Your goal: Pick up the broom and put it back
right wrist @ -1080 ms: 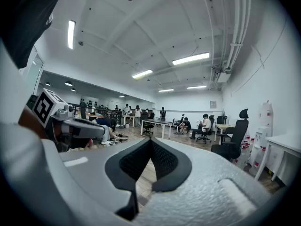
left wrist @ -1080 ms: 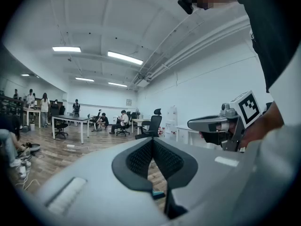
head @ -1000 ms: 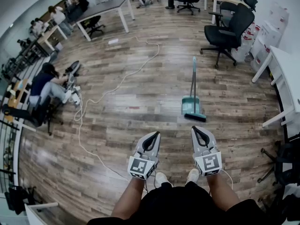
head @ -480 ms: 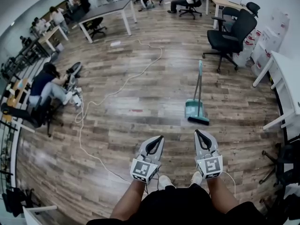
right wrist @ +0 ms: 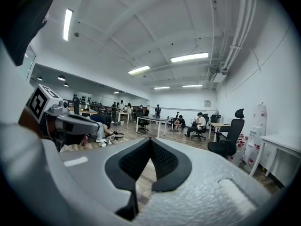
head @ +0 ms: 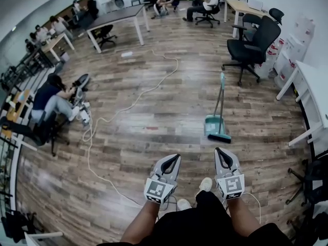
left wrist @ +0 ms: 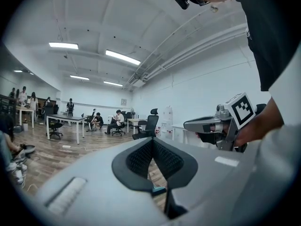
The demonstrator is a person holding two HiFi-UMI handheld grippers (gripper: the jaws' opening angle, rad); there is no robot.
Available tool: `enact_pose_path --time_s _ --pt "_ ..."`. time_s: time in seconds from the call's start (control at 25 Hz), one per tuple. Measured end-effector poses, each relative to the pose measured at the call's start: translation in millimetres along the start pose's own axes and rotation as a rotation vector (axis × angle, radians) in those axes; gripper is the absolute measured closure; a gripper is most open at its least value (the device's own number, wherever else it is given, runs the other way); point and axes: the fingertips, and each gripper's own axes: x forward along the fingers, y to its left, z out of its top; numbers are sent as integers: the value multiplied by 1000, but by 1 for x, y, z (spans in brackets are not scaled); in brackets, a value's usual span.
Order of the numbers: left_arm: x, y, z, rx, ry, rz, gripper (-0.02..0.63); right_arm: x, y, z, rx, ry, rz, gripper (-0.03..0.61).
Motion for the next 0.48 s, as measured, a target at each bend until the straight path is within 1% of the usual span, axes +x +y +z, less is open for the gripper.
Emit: enact_pose_path --time_s 0.2,0.36,0.48 --pt "19 22 5 5 -1 -9 595 34 -5 0 1 5 7 577" --pt "47 49 0 41 11 -8 595 71 -20 -2 7 1 3 577" --pt "76 68 -1 24 26 -15 595 99 -38 0 17 6 -8 577"
